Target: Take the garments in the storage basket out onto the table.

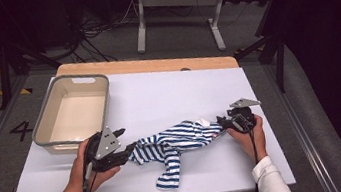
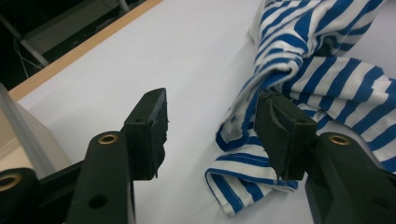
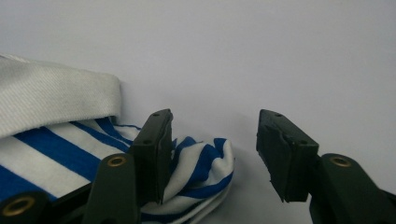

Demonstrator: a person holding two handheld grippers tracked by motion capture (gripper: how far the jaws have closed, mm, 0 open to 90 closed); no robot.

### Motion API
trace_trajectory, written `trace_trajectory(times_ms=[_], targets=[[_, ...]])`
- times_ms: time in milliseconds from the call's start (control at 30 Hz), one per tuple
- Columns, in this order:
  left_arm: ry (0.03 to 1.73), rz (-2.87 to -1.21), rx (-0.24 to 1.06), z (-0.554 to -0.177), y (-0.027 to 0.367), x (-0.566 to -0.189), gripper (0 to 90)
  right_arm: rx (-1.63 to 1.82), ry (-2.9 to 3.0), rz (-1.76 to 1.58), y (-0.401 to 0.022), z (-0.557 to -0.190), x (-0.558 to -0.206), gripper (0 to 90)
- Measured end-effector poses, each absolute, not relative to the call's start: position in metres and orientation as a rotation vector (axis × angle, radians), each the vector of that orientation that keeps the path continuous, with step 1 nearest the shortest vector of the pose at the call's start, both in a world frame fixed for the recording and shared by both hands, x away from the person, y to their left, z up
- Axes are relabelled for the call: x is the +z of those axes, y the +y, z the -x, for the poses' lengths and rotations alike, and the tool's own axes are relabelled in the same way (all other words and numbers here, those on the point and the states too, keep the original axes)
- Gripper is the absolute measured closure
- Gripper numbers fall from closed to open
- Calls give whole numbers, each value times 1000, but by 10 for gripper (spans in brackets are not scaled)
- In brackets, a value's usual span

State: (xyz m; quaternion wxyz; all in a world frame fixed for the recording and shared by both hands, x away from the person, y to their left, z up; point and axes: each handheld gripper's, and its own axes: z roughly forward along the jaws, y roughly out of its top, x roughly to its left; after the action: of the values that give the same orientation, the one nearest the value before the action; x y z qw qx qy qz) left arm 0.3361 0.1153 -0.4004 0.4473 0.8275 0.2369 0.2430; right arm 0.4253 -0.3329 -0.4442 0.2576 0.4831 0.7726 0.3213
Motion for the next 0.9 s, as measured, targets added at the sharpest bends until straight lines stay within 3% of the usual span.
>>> trace_trajectory(times_ms=[367, 633, 900], targets=[[533, -1987, 570, -339, 94, -381, 418, 894, 2094, -1252, -327, -420, -438, 448], [556, -2045, 549, -377, 55, -384, 463, 924, 2138, -1169, -313, -417, -436, 425], [558, -2185, 342, -399, 36, -420, 580, 909, 2205, -1139, -307, -416, -442, 403]])
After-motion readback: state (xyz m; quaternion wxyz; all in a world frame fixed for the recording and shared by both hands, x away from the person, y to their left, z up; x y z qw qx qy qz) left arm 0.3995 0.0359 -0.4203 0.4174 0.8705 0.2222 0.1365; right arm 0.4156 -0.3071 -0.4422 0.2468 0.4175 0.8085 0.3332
